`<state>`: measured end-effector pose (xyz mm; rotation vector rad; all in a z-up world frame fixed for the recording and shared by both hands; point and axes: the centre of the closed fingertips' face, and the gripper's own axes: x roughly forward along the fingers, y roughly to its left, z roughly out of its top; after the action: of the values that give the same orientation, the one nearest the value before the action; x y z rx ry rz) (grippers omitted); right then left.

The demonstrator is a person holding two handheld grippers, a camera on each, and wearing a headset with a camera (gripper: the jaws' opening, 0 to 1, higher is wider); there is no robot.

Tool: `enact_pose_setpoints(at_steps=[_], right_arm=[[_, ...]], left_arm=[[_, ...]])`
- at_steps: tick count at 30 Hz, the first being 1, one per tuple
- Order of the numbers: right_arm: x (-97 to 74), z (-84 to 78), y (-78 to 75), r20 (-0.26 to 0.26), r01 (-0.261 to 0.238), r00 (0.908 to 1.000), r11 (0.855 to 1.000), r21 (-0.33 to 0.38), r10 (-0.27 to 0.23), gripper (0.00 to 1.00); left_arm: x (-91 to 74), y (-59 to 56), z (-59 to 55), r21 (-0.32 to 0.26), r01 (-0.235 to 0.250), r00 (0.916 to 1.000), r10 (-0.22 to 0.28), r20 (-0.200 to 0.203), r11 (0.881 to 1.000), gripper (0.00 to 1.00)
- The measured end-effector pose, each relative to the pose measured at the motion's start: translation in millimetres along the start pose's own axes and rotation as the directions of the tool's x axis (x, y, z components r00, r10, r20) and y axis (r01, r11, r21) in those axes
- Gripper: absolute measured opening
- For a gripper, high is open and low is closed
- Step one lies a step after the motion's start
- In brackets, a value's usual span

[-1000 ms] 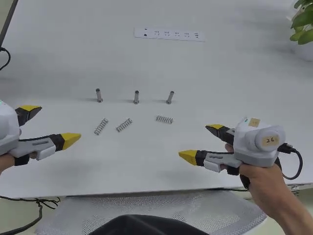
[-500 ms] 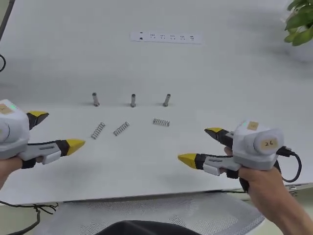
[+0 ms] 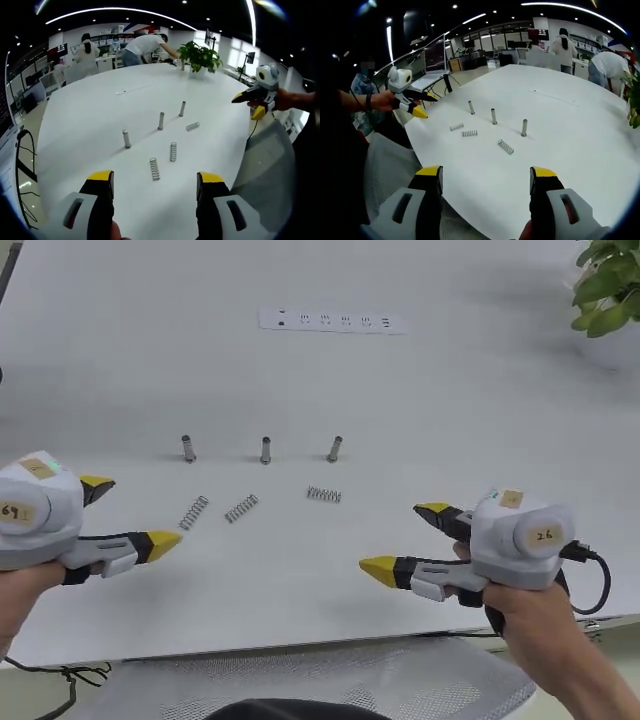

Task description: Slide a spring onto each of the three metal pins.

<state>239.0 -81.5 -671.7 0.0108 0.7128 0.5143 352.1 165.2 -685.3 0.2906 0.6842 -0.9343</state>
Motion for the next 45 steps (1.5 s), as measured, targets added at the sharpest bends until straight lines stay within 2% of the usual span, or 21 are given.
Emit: enact_pose_setpoints(at_steps=[11, 21, 37, 45], right_arm=[[-1.2, -0.8, 0.3, 0.000, 0.003, 1.0000, 1.000, 0.003, -0.003, 0.70], [-2.7, -1.1, -2.0, 0.002, 0.008, 1.0000, 1.000, 0.003, -0.008, 0.70], [-5.5, 5.5, -0.2, 0.023, 0.001, 0.9997, 1.000, -0.008, 0.000, 0.75], [-7.5, 5.2, 2.1, 0.023, -0.005, 0.9997, 1.000, -0.009, 0.005, 0.76]], left_arm=[[21.8, 0.1, -2.4, 0.002, 0.021, 0.9996, -0.020, -0.017, 1.000, 0.60], [41.6, 0.6, -9.8, -0.013, 0.034, 0.9986, -0.035, -0.039, 0.999, 0.56], [74.9, -2.6, -40.0, -0.077, 0.045, 0.9930, -0.053, -0.106, 0.996, 0.48], [84.2, -4.6, -40.7, -0.076, 0.050, 0.9919, -0.059, -0.113, 0.996, 0.43]])
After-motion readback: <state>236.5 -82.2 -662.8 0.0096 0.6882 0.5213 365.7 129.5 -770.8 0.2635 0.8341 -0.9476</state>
